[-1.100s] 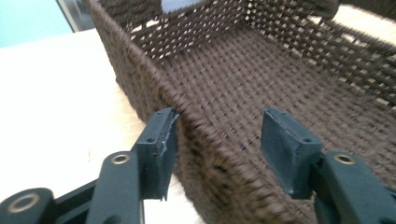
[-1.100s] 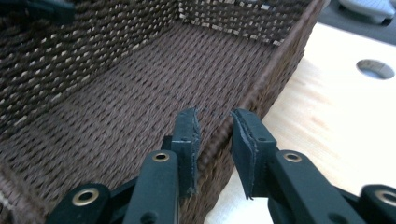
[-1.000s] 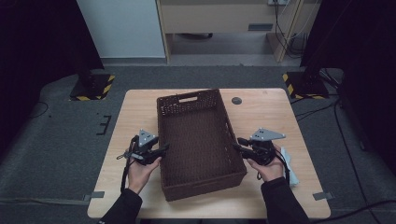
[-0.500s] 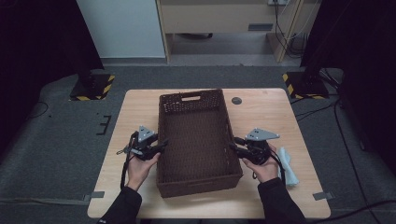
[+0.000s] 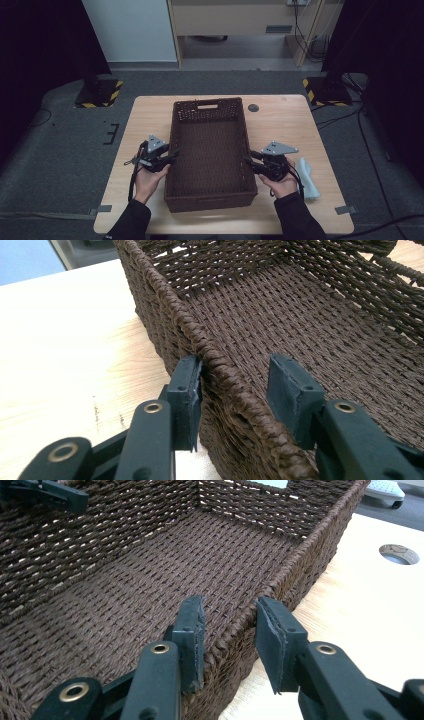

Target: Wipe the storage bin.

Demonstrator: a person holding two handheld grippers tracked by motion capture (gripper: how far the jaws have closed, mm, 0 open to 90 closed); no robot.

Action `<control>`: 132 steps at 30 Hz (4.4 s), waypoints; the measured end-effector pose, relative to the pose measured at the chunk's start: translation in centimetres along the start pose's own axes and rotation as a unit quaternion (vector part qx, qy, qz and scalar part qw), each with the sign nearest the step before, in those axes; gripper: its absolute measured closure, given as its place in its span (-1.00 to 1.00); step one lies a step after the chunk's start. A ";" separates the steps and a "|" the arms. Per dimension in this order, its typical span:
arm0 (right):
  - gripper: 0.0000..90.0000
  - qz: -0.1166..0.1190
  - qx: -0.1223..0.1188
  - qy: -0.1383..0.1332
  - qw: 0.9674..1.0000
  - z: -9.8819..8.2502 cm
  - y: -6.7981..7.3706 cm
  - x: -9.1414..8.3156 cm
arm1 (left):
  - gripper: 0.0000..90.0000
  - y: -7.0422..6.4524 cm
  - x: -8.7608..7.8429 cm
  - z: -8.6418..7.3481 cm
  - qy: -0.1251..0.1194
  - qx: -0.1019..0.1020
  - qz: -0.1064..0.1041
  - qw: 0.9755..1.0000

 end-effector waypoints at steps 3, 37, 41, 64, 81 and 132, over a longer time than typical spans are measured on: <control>0.37 0.004 0.001 -0.020 1.000 0.6 -0.3 -0.4 | 0.25 0.1 0.1 0.1 0.000 0.001 0.000 1.000; -0.10 -0.149 0.061 -0.005 0.987 -6.1 -8.3 -9.1 | 0.34 -1.3 0.6 0.7 0.003 0.000 -0.001 1.000; -0.10 -0.156 0.077 -0.004 0.985 -7.2 -8.6 -9.8 | 0.34 -1.4 0.7 0.8 0.001 -0.001 -0.005 1.000; 0.46 -0.144 0.125 0.083 0.978 -12.6 -7.7 -10.7 | 0.31 -1.3 0.8 0.7 0.004 -0.010 -0.014 1.000; 0.85 -0.091 0.118 0.040 0.988 -9.3 -8.3 -10.1 | 0.28 -1.1 0.9 0.6 0.012 -0.032 -0.032 0.999; 0.84 -0.081 0.072 -0.022 0.994 -1.1 -11.3 -2.5 | 0.34 -1.1 -1.1 -0.3 0.023 0.009 -0.018 1.000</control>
Point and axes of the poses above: each handheld gripper's, and its own axes: x roughly forward along the jaws, z roughly out of its top, y roughly to its left, the point moved 5 cm from there along x, roughly forward along the jaws, and after that the axes turned 15 degrees about z, right-handed, at the moved point
